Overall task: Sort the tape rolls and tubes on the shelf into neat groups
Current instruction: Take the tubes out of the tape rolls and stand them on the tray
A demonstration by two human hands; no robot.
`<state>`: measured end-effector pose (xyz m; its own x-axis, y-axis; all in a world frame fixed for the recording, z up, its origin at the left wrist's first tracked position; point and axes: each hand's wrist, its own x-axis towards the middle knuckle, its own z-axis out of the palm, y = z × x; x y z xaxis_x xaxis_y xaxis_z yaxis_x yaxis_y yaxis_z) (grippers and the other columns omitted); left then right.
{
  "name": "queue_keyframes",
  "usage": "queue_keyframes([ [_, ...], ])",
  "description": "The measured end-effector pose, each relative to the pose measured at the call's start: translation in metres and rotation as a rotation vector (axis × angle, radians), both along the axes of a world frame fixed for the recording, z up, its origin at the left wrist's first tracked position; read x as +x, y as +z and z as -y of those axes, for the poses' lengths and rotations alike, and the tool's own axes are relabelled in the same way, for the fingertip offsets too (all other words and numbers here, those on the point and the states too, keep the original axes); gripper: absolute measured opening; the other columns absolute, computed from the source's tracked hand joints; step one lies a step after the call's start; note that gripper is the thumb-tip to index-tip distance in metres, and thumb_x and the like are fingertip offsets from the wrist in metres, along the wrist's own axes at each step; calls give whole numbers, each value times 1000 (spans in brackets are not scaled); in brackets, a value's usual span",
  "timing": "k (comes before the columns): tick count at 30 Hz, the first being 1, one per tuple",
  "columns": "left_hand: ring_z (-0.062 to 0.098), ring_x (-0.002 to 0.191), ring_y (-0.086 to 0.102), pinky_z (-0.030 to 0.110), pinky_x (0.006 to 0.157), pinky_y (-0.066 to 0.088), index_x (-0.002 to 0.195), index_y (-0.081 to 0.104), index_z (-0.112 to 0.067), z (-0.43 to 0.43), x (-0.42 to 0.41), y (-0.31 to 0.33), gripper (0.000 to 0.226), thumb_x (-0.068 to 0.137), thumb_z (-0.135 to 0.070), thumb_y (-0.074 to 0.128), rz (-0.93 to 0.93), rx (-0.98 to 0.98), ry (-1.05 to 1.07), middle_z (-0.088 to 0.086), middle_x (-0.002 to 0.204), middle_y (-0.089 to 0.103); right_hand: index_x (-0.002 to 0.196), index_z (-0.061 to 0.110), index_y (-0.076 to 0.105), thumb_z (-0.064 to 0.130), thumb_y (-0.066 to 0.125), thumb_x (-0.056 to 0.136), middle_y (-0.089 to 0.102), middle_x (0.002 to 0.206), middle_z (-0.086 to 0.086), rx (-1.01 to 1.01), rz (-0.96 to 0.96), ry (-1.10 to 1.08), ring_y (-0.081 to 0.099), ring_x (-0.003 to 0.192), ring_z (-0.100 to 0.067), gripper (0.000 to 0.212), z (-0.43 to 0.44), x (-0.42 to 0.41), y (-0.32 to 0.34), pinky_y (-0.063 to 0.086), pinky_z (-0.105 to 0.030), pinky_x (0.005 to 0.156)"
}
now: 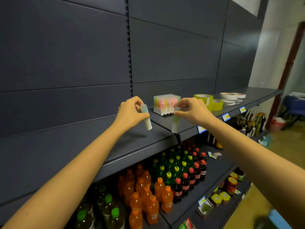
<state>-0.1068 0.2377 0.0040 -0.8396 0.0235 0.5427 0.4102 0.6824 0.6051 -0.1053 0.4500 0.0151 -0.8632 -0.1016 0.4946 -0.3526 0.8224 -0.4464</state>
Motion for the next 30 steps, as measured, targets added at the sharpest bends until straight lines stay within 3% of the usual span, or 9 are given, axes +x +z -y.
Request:
queue_keyframes([
  [7, 15, 69, 58, 24, 69, 43, 88, 62, -12, -52, -67, -4, 20, 73, -16, 74, 5, -102, 4, 1, 75, 64, 106, 14, 68, 26, 71, 81, 63, 90, 0, -20, -13, -18, 60, 93, -18, 28, -48, -49, -7, 48, -35, 84],
  [15, 25, 83, 64, 37, 84, 50, 92, 67, -7, -81, -141, -13, 23, 74, -19, 76, -20, -154, 62, 8, 91, 70, 104, 14, 67, 25, 69, 83, 61, 87, 4, 5, -38, 100, 64, 90, -20, 23, -65, -128, -8, 48, -31, 81],
  [21, 23, 79, 65, 35, 84, 50, 93, 61, -12, -87, -174, -14, 24, 75, -21, 75, -13, -165, 134, -1, 78, 61, 103, 17, 67, 28, 70, 83, 61, 89, 7, -20, -76, 185, 59, 75, -9, 23, -59, -183, -14, 41, -20, 71],
  [26, 17, 69, 60, 34, 80, 52, 87, 60, -12, -91, -187, -15, 25, 72, -21, 78, 14, -193, 166, -2, 72, 61, 102, 18, 67, 27, 70, 82, 63, 92, 6, -51, -48, 262, 63, 80, -13, 22, -55, -210, -23, 47, -26, 75],
  [30, 25, 79, 65, 40, 78, 53, 88, 61, -11, -97, -193, -17, 26, 74, -26, 76, -22, -274, 226, 4, 84, 68, 100, 18, 67, 27, 70, 82, 63, 93, 6, -66, -39, 302, 65, 84, -14, 20, -54, -228, -26, 46, -26, 77],
])
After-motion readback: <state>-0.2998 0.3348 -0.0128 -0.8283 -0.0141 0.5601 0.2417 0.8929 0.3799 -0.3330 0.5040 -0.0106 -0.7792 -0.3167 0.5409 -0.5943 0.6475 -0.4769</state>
